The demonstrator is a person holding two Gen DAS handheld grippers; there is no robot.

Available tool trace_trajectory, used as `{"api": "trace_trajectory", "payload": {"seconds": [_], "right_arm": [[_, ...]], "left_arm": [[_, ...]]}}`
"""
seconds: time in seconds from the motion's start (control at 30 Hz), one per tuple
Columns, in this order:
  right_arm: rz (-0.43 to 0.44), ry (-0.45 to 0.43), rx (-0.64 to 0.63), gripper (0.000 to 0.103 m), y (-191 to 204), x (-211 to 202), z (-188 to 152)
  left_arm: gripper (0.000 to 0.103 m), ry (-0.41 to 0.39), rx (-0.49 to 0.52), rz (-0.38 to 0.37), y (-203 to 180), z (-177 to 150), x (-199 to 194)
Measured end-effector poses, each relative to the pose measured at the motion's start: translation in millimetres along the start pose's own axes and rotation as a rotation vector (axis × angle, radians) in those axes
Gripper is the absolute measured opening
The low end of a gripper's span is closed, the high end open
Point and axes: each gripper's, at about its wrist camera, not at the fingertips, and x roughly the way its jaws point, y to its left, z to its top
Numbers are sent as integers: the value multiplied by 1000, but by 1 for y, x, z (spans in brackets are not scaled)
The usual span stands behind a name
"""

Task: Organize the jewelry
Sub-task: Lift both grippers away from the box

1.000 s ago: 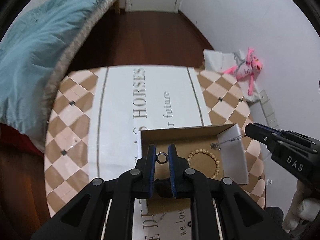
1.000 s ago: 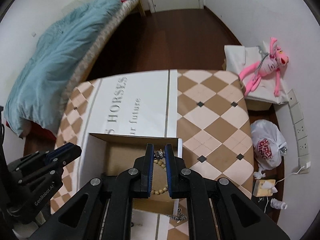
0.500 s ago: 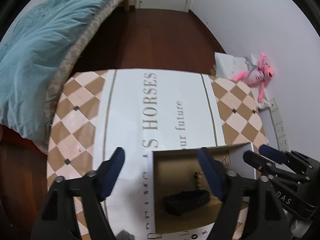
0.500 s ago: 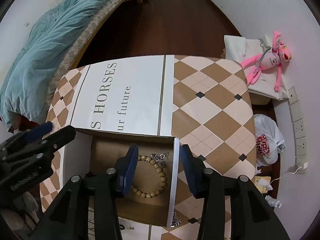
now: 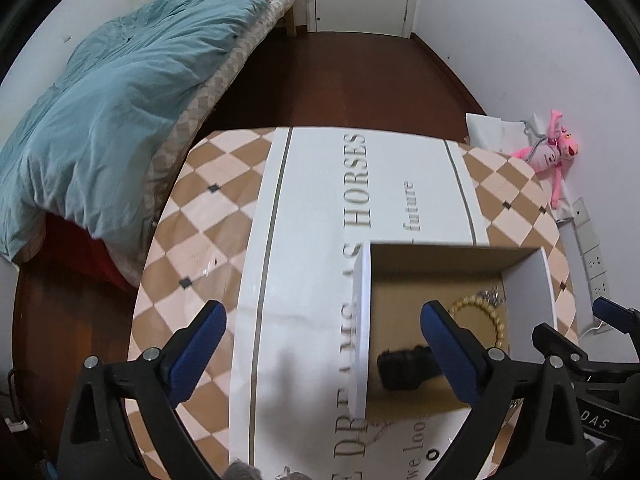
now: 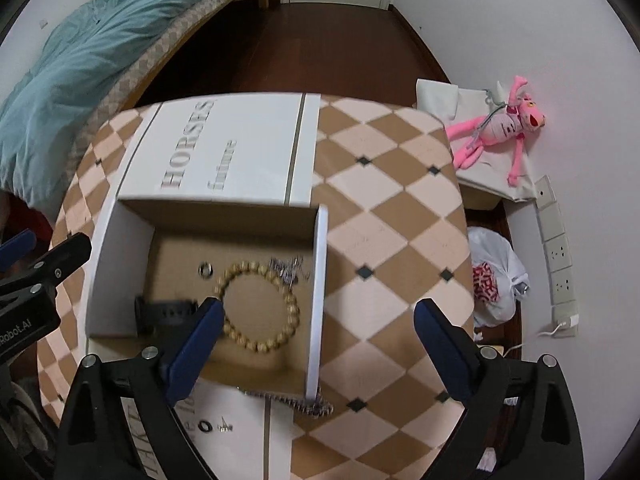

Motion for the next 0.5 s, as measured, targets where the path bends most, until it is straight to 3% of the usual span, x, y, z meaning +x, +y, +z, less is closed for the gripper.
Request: {"api": "trace_trajectory", "payload": {"seconds": [0.23, 0.5], "right_arm": [[8, -28, 31, 97, -4, -15, -24], [-10, -124, 50, 97, -11, -58, -42]], "left_arm": [[99, -13, -7, -10, -4, -22, -16], [99, -96, 6, -27, -8, -36, -60]]}}
